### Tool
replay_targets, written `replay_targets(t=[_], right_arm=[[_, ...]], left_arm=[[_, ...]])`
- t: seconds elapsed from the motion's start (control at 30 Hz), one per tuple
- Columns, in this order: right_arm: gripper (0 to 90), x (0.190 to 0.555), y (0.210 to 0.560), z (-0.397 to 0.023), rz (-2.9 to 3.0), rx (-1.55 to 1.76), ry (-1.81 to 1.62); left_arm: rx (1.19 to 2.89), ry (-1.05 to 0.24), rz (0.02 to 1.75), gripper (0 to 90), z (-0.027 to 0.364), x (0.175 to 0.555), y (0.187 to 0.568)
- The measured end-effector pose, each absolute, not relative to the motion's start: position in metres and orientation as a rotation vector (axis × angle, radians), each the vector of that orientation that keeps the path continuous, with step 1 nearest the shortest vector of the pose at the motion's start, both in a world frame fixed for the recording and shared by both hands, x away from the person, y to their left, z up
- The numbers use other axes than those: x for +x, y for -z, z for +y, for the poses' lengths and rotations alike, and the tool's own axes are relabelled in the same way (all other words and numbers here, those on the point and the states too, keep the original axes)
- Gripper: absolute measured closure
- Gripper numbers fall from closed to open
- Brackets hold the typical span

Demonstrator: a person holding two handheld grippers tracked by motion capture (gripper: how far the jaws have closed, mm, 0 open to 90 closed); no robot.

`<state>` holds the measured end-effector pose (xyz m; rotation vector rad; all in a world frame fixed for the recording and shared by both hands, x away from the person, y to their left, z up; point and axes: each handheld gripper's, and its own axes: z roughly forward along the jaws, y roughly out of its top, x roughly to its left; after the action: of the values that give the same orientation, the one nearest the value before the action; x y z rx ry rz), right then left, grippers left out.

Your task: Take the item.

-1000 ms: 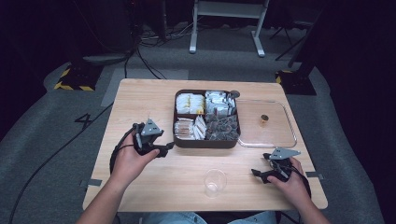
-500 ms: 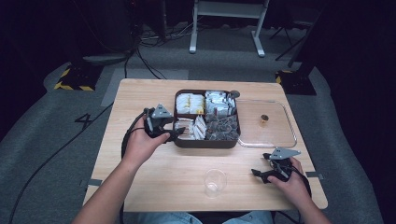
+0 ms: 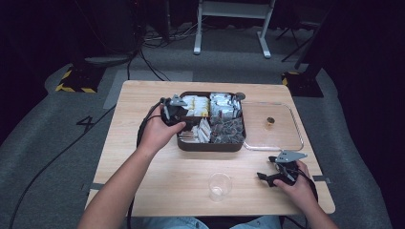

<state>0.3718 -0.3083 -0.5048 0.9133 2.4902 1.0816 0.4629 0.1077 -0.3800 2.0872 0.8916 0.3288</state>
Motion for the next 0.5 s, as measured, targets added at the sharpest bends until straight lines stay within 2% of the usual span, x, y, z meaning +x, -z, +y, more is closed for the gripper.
replay_targets(t=[0.5], right_arm=[[11.1,0.373,0.505,-0.308,2.494,0.906,-1.083]], left_arm=[[2.084,-0.316,0.945,42.1,0.083,0.512,0.387]])
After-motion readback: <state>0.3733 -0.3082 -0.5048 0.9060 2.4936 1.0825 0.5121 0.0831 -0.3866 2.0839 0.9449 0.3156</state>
